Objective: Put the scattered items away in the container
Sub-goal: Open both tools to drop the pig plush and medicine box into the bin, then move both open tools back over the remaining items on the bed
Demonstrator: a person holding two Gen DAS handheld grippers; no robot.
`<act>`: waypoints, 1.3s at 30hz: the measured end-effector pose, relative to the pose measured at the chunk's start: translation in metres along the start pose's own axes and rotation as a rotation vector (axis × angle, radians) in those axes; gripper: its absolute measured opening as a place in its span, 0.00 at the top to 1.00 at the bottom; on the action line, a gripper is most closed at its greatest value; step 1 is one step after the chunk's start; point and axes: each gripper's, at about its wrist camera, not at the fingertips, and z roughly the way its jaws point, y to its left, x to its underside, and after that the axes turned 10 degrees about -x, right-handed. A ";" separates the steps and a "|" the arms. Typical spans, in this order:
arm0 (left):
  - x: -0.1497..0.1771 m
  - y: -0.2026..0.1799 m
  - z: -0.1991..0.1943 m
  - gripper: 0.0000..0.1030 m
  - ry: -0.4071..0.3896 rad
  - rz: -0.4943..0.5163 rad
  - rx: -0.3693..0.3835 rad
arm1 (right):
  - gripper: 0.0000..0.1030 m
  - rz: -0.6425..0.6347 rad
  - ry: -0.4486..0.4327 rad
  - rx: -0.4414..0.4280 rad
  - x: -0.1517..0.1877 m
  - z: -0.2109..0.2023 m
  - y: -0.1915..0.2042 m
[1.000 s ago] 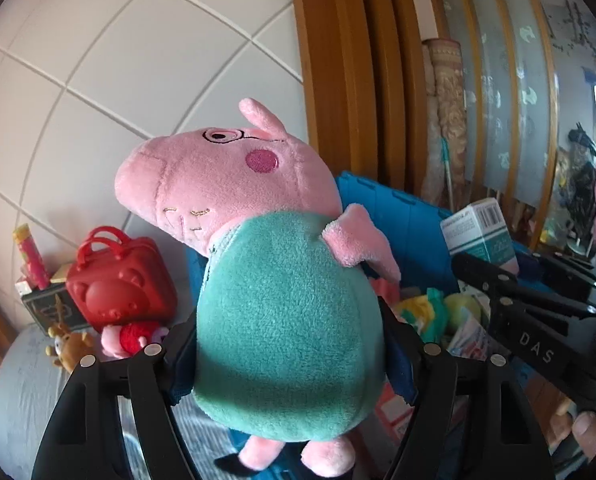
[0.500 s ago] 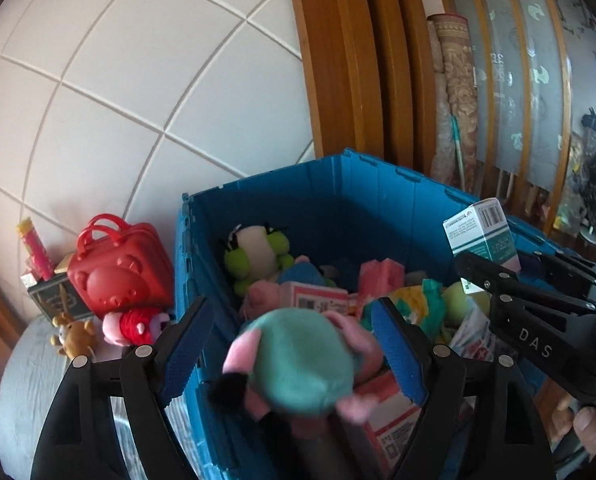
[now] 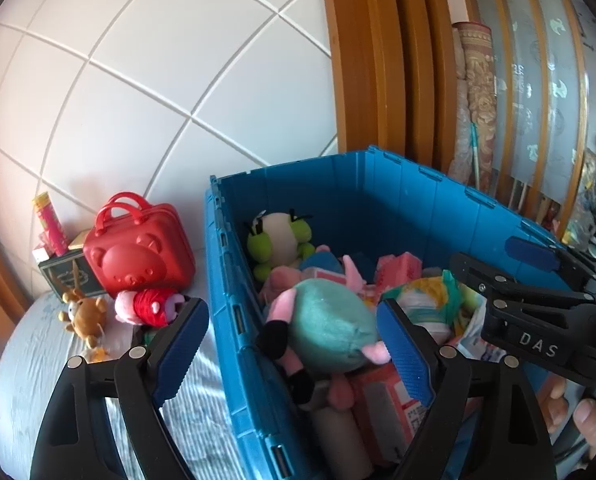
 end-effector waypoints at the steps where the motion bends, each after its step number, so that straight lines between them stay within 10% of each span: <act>1: 0.001 0.002 0.000 0.16 0.001 -0.004 -0.002 | 0.24 -0.003 0.002 -0.001 0.000 0.000 0.002; 6: 0.006 0.014 -0.004 0.16 0.000 -0.021 -0.010 | 0.21 -0.015 0.009 -0.009 0.003 0.000 0.013; 9: 0.009 0.023 -0.006 0.16 0.000 -0.033 -0.018 | 0.00 -0.021 0.007 -0.007 0.004 -0.001 0.019; 21: 0.030 0.090 -0.021 0.01 -0.053 -0.098 -0.098 | 0.00 -0.058 -0.020 -0.026 -0.001 0.002 0.078; 39: 0.095 0.320 0.017 0.01 0.065 -0.213 -0.207 | 0.00 -0.169 0.016 -0.102 0.002 0.071 0.292</act>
